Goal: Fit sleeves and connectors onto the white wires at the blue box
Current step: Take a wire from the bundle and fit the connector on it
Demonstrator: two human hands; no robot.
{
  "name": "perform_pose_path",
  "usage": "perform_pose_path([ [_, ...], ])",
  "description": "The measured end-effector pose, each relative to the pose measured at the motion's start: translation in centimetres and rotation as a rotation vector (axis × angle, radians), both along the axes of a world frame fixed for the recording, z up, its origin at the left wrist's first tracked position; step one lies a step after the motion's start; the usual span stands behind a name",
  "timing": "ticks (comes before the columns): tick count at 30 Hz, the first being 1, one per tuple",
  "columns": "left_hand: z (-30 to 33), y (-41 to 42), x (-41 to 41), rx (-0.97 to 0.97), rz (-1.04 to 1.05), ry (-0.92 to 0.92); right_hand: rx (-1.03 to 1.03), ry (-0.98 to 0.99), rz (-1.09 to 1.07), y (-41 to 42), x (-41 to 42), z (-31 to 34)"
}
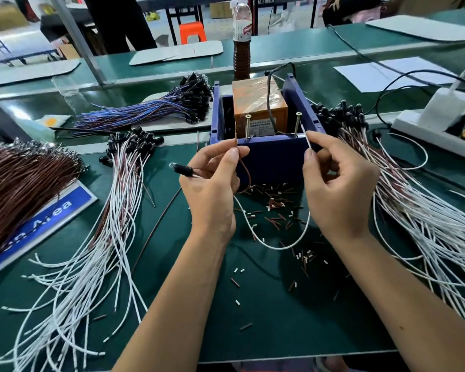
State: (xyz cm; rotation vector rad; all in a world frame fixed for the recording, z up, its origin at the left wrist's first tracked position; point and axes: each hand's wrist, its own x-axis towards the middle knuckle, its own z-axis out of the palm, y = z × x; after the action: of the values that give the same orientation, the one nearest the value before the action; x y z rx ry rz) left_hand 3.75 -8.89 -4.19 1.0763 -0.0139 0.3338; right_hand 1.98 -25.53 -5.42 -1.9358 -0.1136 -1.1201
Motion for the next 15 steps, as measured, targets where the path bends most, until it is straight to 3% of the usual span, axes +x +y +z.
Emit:
perform_pose_path([
  [5,-0.4,-0.29,0.05,0.123,0.124,-0.012,-0.016,0.012,0.027,0.32,-0.2,0.05],
  [15,-0.87,-0.33,0.35,0.207,0.176,-0.08,-0.038,0.016,0.043,0.53,-0.45,0.18],
])
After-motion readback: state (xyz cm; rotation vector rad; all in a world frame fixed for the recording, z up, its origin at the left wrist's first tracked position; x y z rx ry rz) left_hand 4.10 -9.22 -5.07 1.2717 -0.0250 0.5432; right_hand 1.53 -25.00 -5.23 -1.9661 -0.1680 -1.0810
